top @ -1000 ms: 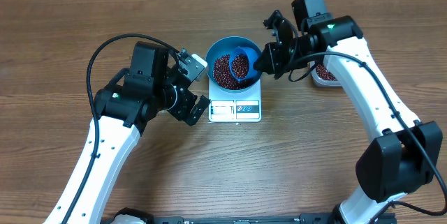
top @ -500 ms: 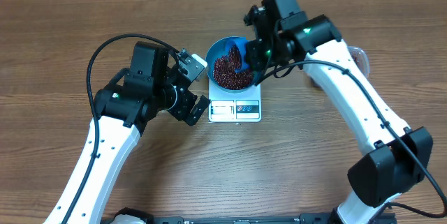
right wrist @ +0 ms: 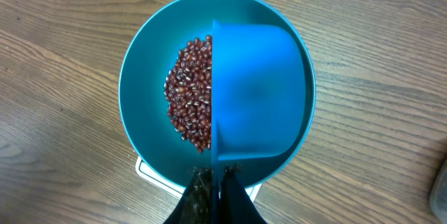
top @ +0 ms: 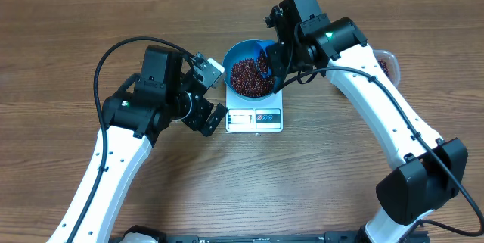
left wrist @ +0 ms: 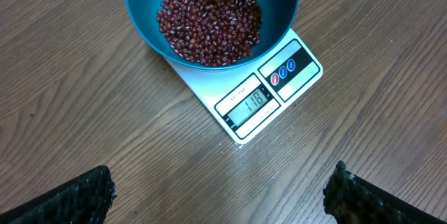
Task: Scoop item into bowl and weigh 150g on scale
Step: 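Tilt the scoop over the bowl to pour the beans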
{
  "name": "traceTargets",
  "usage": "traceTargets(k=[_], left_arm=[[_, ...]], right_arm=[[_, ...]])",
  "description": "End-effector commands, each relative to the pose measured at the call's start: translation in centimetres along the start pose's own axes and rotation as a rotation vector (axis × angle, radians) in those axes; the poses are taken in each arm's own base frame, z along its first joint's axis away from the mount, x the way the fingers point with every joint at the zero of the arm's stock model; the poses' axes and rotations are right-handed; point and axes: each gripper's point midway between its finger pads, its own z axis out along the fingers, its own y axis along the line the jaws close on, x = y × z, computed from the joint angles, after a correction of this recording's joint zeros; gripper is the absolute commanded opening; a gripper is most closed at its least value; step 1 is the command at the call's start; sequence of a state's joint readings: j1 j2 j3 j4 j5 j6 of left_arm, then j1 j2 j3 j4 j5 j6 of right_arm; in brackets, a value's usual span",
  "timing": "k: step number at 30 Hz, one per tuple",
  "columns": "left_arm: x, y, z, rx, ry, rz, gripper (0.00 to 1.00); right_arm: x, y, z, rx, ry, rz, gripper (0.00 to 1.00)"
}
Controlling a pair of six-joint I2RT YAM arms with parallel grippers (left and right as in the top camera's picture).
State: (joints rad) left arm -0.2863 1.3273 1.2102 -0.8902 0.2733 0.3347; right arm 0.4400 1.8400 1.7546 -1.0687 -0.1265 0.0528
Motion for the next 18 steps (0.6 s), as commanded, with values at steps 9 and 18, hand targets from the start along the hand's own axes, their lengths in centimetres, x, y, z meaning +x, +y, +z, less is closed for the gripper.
traceTargets(k=[9, 18], left_arm=[[0.09, -0.28, 0.32, 0.018, 0.005, -0.018, 1.0], [0.09, -0.29, 0.32, 0.018, 0.004, -0.018, 1.0]], right_arm=[[-1.57, 0.18, -1.33, 0.004, -0.06, -0.002, 0.04], [-1.97, -0.02, -1.37, 0.016, -0.077, -0.018, 0.04]])
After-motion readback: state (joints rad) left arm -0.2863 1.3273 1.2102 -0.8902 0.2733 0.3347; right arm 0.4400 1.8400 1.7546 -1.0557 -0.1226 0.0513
